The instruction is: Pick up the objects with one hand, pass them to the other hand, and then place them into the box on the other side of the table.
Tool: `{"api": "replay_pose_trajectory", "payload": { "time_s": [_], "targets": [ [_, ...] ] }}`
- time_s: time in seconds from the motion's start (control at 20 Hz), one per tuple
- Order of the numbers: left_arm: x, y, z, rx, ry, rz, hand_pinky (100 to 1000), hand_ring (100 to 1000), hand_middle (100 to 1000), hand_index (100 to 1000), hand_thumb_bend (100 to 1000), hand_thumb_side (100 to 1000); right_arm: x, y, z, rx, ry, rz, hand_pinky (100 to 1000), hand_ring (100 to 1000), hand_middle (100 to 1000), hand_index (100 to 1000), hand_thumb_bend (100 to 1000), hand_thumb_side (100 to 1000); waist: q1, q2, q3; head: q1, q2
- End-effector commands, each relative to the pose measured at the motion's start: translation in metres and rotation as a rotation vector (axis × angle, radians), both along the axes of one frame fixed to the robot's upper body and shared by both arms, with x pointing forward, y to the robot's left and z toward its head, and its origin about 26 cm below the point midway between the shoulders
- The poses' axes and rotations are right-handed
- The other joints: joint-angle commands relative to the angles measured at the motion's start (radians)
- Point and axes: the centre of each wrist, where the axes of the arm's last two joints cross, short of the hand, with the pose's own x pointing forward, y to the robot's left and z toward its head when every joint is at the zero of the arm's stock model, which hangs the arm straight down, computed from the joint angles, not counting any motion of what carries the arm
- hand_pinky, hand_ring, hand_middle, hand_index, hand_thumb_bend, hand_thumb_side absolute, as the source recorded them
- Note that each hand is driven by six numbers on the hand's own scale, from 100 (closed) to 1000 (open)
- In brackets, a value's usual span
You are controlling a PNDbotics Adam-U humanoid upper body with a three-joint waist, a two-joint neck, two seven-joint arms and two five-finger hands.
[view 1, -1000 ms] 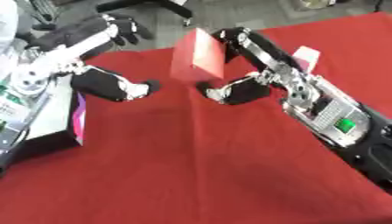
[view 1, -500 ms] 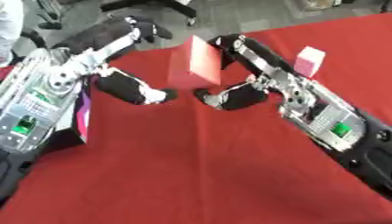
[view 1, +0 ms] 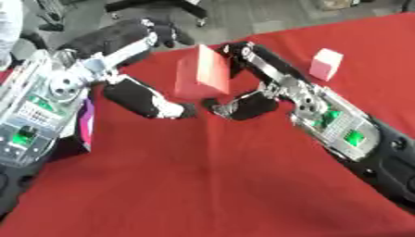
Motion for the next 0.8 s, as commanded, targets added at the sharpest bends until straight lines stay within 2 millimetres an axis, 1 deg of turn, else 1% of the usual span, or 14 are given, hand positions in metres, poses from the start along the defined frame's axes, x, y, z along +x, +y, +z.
{"api": "replay_pose_trajectory", "payload": {
  "time_s": [0.05,0.25,0.4,0.5,0.55,0.6,0.8],
  "targets": [
    [-0.0026,0.0042,0.0107,0.002,-0.018,-0.002,841,832,822,886,612,478,-0.0061,-0.0041,0.0102,-0.008,-0.035,0.012,668,606,468,576,228,100,0.004,-0.016,0.002,0.008,-0.001],
    [-0.0038,0.0024,0.0112,-0.002,-0.014,-0.008,840,831,821,884,605,476,-0.0075,-0.0064,0.0086,-0.006,-0.034,0.018,668,606,468,575,228,100,0.003,-0.013,0.001,0.021,-0.001],
    [-0.0038,0.002,0.011,-0.009,-0.012,-0.004,837,828,814,882,569,472,-0.0078,-0.0067,0.0078,-0.006,-0.033,0.019,667,606,467,575,229,100,0.003,-0.011,0.0,0.029,-0.001],
    [-0.0033,0.0014,0.0099,-0.016,-0.008,0.002,833,824,805,875,520,466,-0.0079,-0.0064,0.0075,-0.006,-0.034,0.022,667,606,467,575,228,100,0.003,-0.01,0.0,0.033,-0.001],
    [-0.0029,0.001,0.0092,-0.018,-0.005,0.005,832,824,803,874,510,465,-0.0079,-0.0062,0.0074,-0.005,-0.034,0.023,667,606,467,575,228,100,0.003,-0.01,-0.001,0.034,-0.001],
    [-0.0026,0.0006,0.0083,-0.021,-0.002,0.008,829,821,796,868,473,463,-0.008,-0.0062,0.0073,-0.006,-0.035,0.024,667,606,467,575,229,100,0.003,-0.009,-0.001,0.035,-0.001],
    [-0.002,-0.0012,0.0064,-0.035,0.01,0.014,822,815,776,859,424,461,-0.0081,-0.0059,0.0068,-0.008,-0.036,0.027,668,606,468,575,226,100,0.002,-0.008,-0.001,0.038,-0.001]
  ]
}}
